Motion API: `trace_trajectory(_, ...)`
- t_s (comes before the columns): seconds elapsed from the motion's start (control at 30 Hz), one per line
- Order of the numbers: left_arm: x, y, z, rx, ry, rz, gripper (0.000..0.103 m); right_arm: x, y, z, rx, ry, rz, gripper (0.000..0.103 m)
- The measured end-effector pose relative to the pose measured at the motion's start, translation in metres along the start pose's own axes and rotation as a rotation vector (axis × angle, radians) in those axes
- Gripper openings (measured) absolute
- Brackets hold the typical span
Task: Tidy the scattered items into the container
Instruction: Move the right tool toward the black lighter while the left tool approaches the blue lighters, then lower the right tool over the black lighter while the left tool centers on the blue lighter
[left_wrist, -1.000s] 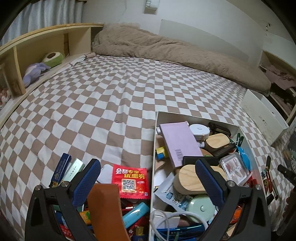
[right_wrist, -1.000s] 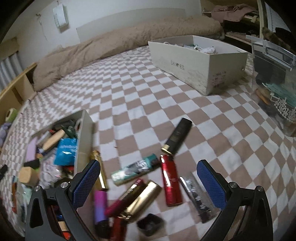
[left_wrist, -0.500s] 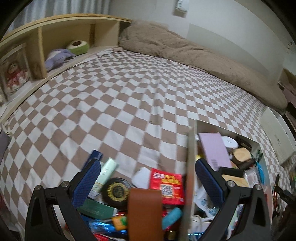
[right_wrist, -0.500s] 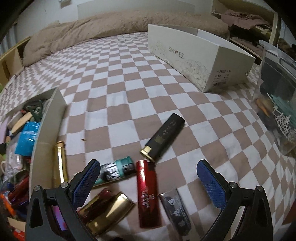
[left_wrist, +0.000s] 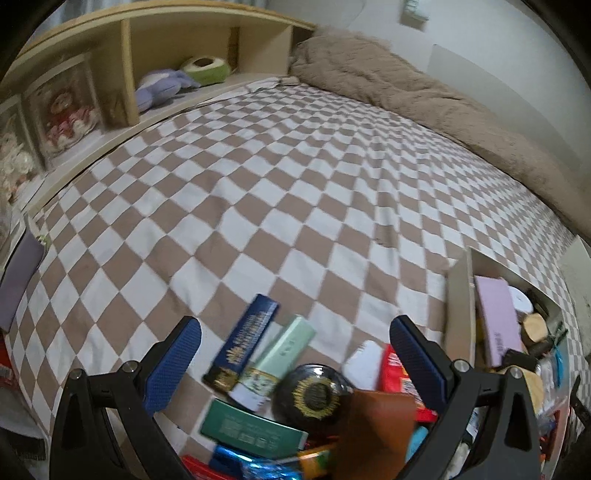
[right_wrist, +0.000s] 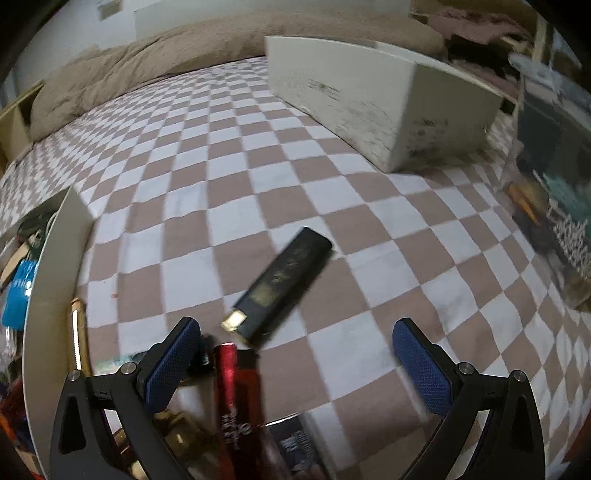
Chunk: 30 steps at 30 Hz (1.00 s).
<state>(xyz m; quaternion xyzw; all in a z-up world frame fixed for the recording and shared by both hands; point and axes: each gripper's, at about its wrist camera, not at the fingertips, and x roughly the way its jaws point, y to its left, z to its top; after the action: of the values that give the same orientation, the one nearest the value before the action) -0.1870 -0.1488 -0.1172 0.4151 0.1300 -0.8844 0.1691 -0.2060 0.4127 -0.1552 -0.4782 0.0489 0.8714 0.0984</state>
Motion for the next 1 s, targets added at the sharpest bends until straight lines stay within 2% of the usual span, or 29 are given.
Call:
trace_trajectory(0.07, 0.007, 0.007, 0.001, -0.028, 0.020, 0.009, 0.103, 0.005, -0.008, 0.001, 0.023, 0.007, 0.027, 0.103)
trace_trajectory(0.23, 0.016, 0.017, -0.001, -0.083, 0.061, -0.004, 0.103, 0.007, -0.021, 0.001, 0.058, 0.000, 0.024, 0.103)
trace_trajectory(0.37, 0.023, 0.017, -0.005, -0.108, 0.090, 0.014, 0.103, 0.003, -0.020, -0.003, 0.062, -0.005, -0.069, 0.103)
trace_trajectory(0.53, 0.022, 0.019, -0.008, -0.087, 0.087, 0.101, 0.103, 0.000, -0.023, -0.004, 0.081, -0.006, -0.100, 0.103)
trace_trajectory(0.63, 0.024, 0.029, -0.011, -0.112, 0.094, 0.159, 0.103, -0.001, -0.026, -0.004, 0.085, -0.006, -0.108, 0.103)
trace_trajectory(0.83, 0.030, 0.040, -0.018, -0.123, 0.133, 0.213, 0.103, -0.003, -0.029, -0.004, 0.091, -0.011, -0.117, 0.103)
trace_trajectory(1.0, 0.031, 0.044, -0.021, -0.089, 0.112, 0.264, 0.103, -0.004, -0.028, -0.005, 0.085, -0.007, -0.123, 0.103)
